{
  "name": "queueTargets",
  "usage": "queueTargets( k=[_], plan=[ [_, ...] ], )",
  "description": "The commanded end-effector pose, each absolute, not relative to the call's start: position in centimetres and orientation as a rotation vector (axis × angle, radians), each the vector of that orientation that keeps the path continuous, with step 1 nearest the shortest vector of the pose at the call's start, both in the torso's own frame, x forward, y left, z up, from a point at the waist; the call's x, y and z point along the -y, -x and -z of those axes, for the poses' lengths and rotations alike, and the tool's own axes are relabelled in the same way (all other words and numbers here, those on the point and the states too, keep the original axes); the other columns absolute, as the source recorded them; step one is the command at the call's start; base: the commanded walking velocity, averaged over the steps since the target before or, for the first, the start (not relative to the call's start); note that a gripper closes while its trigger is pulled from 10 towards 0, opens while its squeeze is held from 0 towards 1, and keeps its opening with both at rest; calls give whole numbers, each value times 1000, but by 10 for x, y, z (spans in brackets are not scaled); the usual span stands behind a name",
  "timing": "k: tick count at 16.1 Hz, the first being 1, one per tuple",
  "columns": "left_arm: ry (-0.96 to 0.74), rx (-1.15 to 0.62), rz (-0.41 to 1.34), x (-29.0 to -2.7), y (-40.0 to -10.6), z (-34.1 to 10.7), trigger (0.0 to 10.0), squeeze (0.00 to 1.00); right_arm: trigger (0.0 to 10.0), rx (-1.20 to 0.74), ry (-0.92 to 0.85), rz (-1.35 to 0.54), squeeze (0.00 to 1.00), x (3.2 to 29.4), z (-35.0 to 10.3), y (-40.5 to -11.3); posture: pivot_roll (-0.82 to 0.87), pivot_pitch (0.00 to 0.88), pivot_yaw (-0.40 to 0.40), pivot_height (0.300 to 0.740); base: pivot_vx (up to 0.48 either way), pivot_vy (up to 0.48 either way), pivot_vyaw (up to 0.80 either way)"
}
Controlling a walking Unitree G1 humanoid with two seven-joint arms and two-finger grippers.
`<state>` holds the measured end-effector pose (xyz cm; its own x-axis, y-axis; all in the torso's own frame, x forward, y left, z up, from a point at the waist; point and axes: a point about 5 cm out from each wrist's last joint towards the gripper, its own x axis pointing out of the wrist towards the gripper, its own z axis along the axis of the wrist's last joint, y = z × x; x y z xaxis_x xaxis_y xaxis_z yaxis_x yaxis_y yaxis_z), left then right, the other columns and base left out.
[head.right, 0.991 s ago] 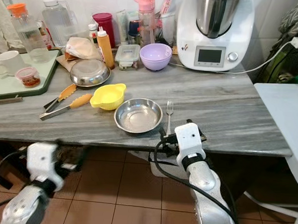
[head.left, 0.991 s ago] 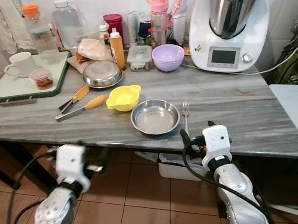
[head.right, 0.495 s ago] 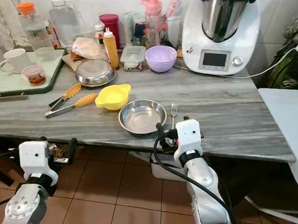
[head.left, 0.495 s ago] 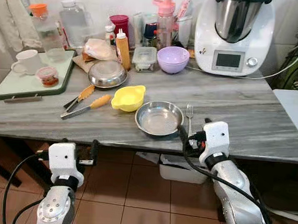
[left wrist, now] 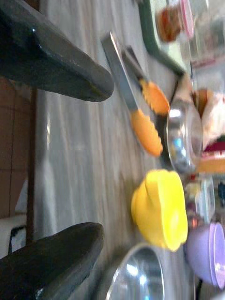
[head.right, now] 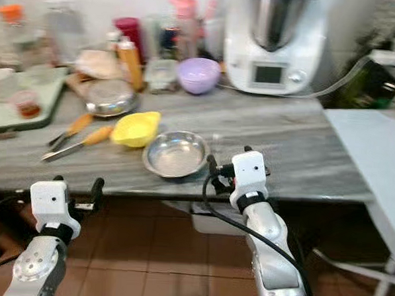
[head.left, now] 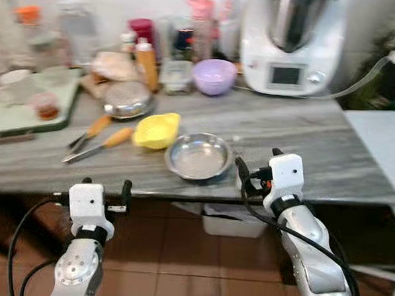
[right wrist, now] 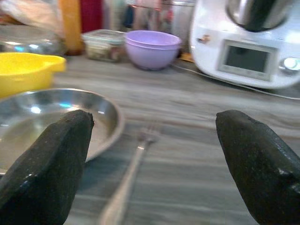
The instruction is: Setting the table
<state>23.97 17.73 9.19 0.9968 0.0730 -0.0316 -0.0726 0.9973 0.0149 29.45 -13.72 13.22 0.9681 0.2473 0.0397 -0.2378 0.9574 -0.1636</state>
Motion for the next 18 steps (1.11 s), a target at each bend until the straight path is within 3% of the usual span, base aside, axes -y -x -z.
queueTargets(
  k=[1,3,10,18],
  plan=[
    [-30,-44,-87,-181,-239,-89,10000,0,10000,79,152,-275,0,131,-136,-298,-104,0,78,740,0,0,0],
    [-31,-44,-85,-180,-240,-89,10000,0,10000,96,213,-259,0,132,-139,-300,-106,0,78,740,0,0,0],
    [-51,-60,-87,-180,-244,-87,10000,0,10000,65,140,-250,0,128,-132,-302,-112,0,83,740,0,0,0],
    [-65,-74,-80,-179,-246,-86,10000,0,10000,40,122,-263,0,127,-131,-304,-110,0,91,740,-244,0,0]
  ],
)
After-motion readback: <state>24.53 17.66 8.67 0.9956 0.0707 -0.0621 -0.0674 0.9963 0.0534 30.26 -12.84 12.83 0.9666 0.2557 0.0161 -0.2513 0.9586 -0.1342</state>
